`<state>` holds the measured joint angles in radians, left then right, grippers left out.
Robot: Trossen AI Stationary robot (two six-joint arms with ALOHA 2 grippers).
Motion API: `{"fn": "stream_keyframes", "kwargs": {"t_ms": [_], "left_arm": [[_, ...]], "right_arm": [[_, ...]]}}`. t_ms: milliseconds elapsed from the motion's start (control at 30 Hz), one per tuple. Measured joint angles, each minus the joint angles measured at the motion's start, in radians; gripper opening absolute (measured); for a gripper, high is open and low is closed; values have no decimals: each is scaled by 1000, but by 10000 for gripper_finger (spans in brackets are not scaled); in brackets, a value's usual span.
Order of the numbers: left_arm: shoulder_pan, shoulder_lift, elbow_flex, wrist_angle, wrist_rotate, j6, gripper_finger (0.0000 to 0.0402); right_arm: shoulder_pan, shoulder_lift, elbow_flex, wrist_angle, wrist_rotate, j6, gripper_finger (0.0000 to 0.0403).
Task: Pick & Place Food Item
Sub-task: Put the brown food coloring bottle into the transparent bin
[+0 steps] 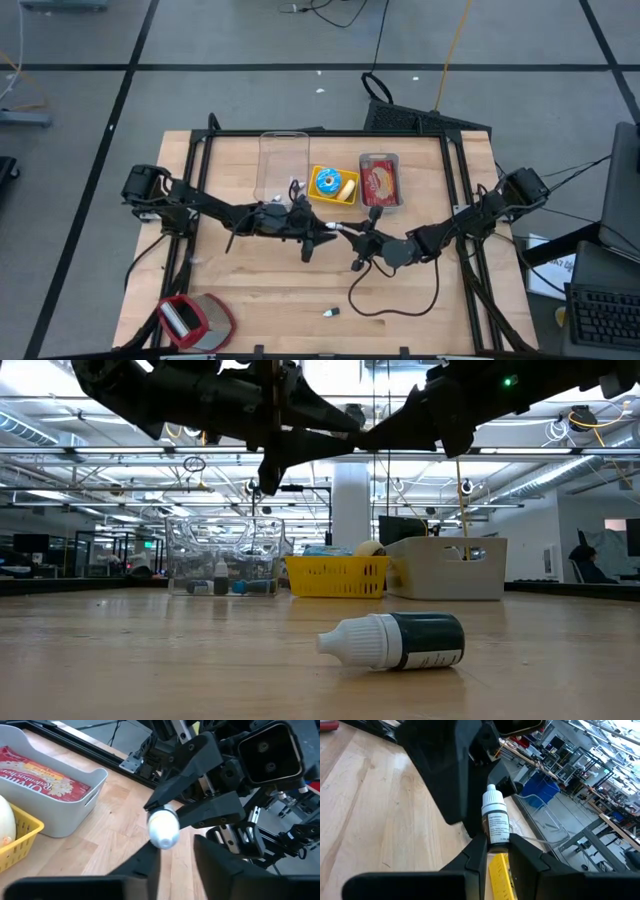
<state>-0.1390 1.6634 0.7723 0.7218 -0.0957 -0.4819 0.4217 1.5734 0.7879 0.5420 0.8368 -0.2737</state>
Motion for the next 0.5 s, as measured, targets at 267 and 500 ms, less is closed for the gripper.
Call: {"fn": "stream_keyframes", "kwargs": {"t_ms": [267,500], "left_arm": [[1,0,2,13,-11,10,204],[8,-3,4,8,-20,9,223]], "right_arm": [[3,2,0,-12,-21,9,50],[6,4,-2,-19,-72,23,50]]}}
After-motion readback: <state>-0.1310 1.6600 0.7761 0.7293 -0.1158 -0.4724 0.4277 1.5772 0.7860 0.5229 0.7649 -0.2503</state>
